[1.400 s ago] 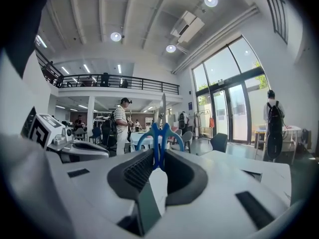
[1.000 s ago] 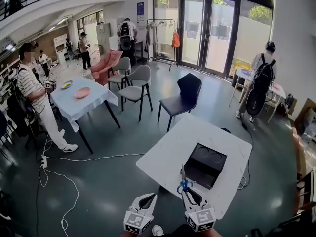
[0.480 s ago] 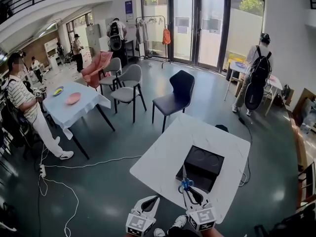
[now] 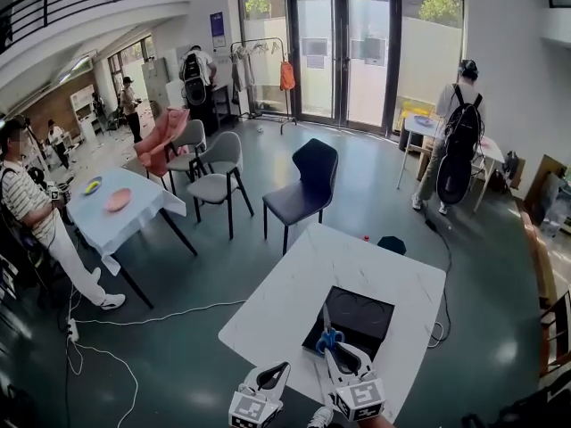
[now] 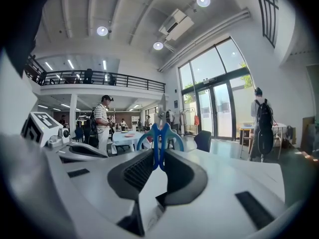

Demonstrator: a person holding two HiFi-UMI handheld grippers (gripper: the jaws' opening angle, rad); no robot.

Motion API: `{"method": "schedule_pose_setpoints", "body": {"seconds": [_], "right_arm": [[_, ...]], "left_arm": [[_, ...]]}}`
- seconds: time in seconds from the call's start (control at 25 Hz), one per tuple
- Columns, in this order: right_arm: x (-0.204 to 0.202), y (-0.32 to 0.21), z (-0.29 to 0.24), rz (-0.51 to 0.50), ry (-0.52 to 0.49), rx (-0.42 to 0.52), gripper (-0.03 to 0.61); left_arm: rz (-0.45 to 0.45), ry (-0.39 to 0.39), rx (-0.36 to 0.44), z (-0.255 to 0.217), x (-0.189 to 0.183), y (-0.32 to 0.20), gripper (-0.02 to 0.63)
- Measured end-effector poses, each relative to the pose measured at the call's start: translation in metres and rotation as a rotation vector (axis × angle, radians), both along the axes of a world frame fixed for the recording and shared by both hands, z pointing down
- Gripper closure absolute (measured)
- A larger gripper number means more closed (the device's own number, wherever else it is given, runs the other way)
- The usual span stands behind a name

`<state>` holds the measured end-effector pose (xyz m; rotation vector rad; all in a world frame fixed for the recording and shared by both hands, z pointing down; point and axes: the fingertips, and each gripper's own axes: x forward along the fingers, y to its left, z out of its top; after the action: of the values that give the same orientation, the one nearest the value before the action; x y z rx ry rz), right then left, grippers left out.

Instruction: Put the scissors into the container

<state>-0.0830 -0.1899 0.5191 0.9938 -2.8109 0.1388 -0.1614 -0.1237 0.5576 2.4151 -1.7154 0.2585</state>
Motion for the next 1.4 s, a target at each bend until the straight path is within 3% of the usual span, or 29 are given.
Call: {"method": "schedule_pose_setpoints", "body": {"seconds": [0.36,0.56,0.84,1.08,1.24,1.4], "right_arm": [[0.032,-0.044,0.014,0.033,0.000,-0.015,0.507],[0.044,-0.061,0.036,0.050,0.014,-0.027,0.506],[0.041,-0.076,0.049,0.050,0.116,-0.009,0.506],[0.036,-0.085,0.080,0.052,0.174,-0.116,0.506],[0.036,-0.086,0.105,0.057,0.262,-0.151,0.506],[0.033,-0.074,0.131,-0.002,0.365,-0.195,0.508]], "left_arm": [[-0.019,-0.029,-0.008,0.002,-0.001,-0.054,0.604],[-0.039,-0.034,-0.060,0.020,-0.004,-0.067,0.604],[0.034,-0.038,-0.057,0.037,-0.005,-0.102,0.604],[0.087,-0.042,-0.071,0.049,-0.008,-0.128,0.604],[0.144,-0.037,-0.095,0.062,-0.005,-0.137,0.604],[0.175,-0.026,-0.119,0.072,-0.005,-0.139,0.604]]}}
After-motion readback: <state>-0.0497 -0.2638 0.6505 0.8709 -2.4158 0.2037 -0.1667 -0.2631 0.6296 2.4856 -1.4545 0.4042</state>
